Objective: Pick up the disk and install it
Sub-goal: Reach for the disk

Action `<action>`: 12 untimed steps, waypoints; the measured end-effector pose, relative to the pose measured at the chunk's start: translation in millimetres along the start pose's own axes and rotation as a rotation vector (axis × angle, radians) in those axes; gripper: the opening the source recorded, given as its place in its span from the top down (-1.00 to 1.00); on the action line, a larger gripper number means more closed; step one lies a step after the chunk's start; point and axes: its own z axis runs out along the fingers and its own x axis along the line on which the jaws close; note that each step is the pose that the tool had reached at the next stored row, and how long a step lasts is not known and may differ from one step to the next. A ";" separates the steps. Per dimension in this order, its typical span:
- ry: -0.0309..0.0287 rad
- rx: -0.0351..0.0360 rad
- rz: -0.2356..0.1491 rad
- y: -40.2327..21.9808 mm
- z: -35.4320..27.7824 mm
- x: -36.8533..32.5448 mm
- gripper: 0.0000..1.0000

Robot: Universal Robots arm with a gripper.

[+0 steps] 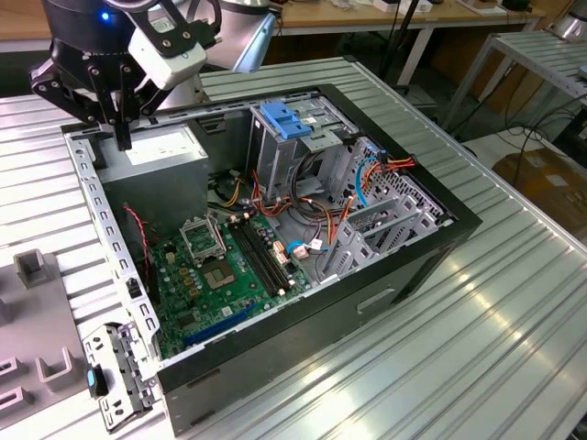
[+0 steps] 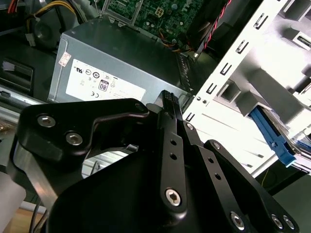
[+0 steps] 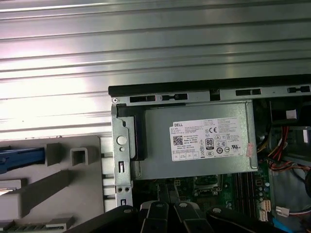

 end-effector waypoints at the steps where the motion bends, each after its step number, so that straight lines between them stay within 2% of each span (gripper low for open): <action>1: 0.0001 -0.0001 0.000 0.0 0.1 0.5 0.79; 12: 0.0010 0.0000 0.000 -0.4 0.4 4.6 0.79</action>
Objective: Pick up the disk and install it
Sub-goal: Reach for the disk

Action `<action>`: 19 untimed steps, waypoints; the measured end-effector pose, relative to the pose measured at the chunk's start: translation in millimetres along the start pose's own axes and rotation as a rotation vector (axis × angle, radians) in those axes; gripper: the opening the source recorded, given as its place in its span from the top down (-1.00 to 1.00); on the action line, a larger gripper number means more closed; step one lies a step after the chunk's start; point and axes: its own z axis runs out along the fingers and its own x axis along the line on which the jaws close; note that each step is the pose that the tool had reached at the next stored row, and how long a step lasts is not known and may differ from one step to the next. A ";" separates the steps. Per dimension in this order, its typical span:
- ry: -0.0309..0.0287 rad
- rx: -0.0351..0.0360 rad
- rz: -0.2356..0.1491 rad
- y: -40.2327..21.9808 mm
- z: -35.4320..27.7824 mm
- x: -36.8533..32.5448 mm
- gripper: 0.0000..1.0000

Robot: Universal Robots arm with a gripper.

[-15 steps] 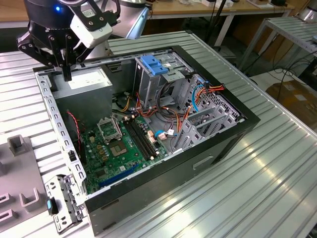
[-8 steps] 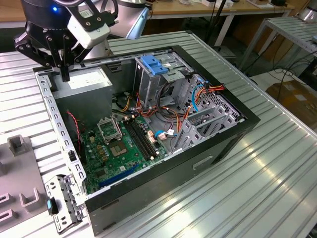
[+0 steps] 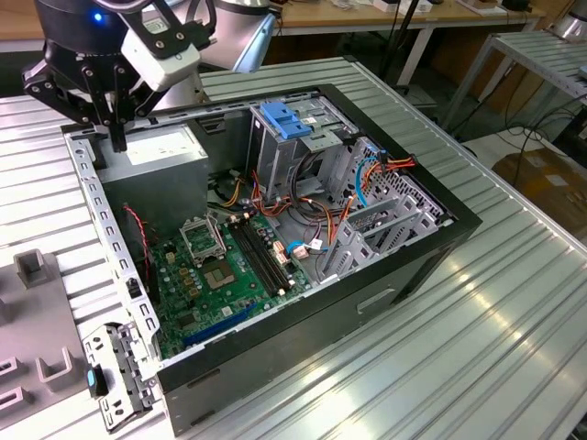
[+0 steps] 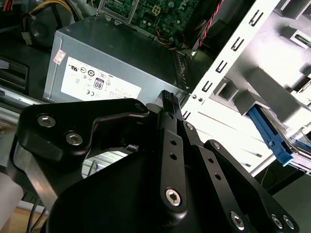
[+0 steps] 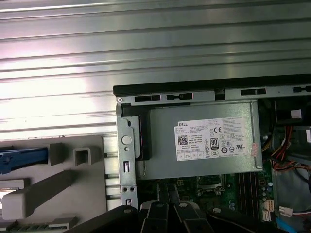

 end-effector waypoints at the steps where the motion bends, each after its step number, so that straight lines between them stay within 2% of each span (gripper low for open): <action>1: 0.0001 0.0000 0.000 -0.1 0.1 0.5 0.79; 19: 0.0009 0.0001 0.000 -0.5 0.5 6.6 0.79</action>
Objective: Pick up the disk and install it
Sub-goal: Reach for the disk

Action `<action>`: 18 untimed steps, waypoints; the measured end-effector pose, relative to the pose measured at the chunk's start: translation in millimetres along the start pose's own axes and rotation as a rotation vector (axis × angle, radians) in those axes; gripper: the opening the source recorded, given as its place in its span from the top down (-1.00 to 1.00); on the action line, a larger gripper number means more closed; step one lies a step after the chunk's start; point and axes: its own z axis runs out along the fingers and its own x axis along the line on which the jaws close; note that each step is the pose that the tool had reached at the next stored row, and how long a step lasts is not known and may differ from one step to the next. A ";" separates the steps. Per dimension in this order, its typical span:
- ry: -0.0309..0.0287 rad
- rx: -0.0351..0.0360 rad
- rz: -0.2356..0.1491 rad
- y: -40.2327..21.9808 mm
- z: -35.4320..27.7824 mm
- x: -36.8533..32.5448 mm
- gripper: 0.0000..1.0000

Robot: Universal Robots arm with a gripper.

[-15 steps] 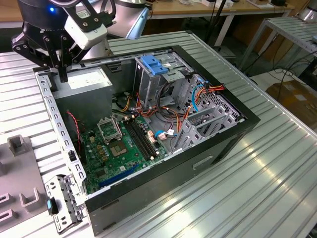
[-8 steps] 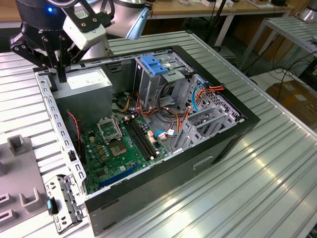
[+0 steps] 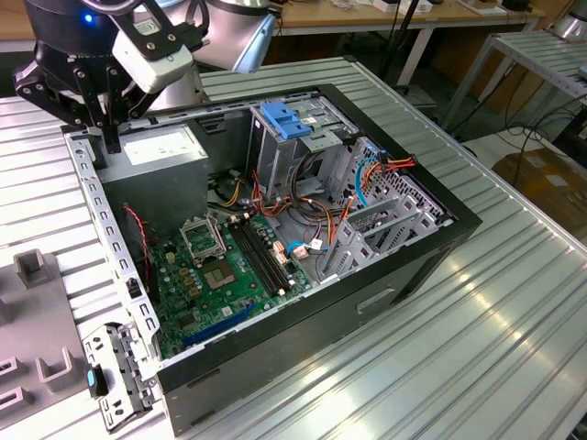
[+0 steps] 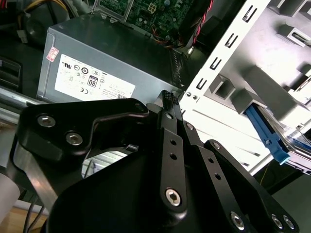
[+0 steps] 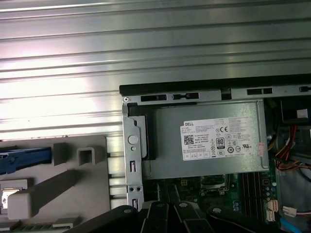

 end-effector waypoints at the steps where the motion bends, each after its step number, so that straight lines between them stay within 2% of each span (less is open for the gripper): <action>1: 0.0000 0.0000 0.000 0.0 0.0 0.4 0.79; 6: 0.0001 0.0001 0.000 -0.4 0.0 5.1 0.79; 18: 0.0001 0.0000 0.000 0.2 0.0 25.6 0.79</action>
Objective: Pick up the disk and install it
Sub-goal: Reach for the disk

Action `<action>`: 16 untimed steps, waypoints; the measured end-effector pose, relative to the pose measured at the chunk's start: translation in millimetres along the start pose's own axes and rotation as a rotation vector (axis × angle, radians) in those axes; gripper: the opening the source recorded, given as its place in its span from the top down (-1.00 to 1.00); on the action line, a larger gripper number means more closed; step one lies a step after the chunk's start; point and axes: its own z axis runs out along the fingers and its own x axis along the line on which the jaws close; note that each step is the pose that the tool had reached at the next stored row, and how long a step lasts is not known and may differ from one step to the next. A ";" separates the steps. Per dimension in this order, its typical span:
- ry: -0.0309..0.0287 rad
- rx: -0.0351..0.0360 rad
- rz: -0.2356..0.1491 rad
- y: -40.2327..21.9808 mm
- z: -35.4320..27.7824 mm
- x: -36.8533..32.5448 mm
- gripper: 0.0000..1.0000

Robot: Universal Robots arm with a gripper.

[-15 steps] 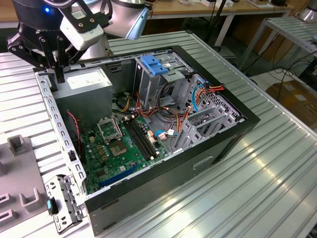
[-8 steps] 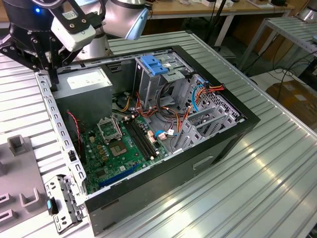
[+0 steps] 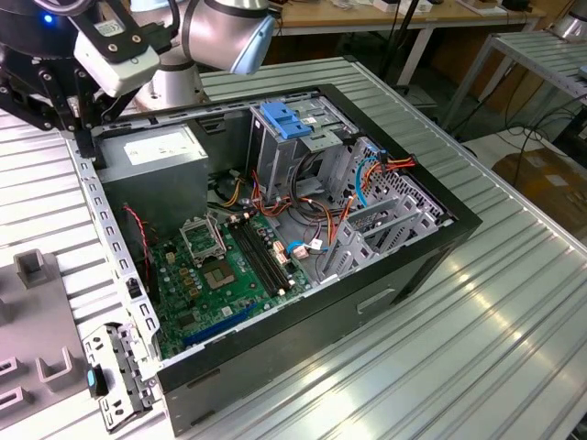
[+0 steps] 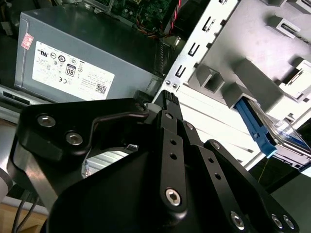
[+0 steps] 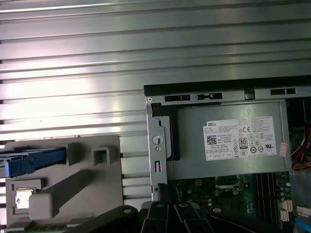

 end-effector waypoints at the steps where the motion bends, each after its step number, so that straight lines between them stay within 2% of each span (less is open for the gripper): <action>1: 0.0000 -0.0001 0.000 0.2 0.0 1.3 0.79; 16: -0.0001 -0.0001 0.000 1.8 0.1 25.6 0.79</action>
